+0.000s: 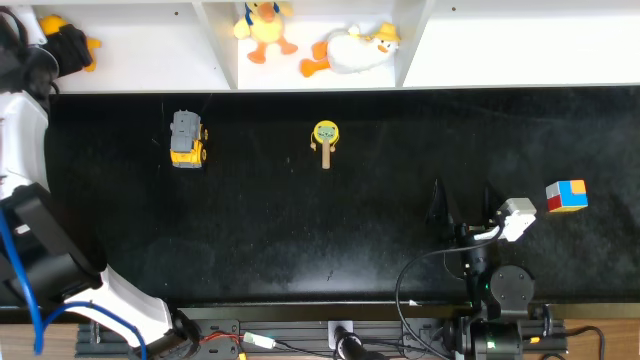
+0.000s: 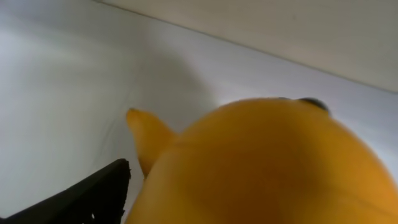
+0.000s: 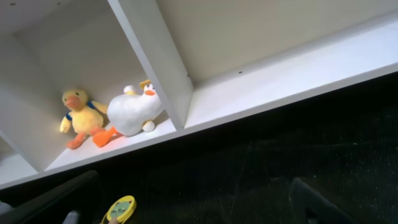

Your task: Store Toys

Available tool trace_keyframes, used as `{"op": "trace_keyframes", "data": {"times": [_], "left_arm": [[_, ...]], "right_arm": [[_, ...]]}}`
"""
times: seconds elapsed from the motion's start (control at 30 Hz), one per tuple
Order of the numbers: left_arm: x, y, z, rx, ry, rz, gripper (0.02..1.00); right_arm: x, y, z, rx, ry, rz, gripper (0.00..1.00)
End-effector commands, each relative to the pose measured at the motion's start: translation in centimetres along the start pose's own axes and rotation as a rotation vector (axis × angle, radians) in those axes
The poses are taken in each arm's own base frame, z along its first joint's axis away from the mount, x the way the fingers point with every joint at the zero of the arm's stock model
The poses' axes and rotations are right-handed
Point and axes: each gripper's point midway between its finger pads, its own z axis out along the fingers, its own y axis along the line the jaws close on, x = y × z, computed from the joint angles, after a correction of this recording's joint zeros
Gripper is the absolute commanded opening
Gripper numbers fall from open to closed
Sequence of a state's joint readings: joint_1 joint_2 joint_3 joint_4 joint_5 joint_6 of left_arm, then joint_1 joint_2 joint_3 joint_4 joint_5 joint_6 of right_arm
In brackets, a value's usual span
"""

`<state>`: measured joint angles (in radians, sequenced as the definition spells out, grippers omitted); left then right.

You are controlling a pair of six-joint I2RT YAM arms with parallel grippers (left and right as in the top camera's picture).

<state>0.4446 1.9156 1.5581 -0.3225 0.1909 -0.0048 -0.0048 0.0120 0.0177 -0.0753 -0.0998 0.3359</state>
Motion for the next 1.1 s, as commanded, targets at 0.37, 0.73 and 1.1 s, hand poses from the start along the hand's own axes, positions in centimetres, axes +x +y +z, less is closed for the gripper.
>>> {"op": "trace_keyframes", "data": {"times": [0.37,0.73,1.1], "left_arm": [[0.4,0.0,0.7,0.001,0.016,-0.002,0.998],[-1.1,0.1,-1.7,-0.028,-0.014,0.011,1.0],[-0.9,0.1,-2.0,-0.034,-0.003,0.028,0.998]], "right_arm": [[0.4,-0.1,0.0,-0.002,0.002,0.001,0.996],[0.4,-0.1,0.0,-0.002,0.002,0.001,0.993],[0.4,-0.1,0.0,-0.002,0.002,0.001,0.996]]}}
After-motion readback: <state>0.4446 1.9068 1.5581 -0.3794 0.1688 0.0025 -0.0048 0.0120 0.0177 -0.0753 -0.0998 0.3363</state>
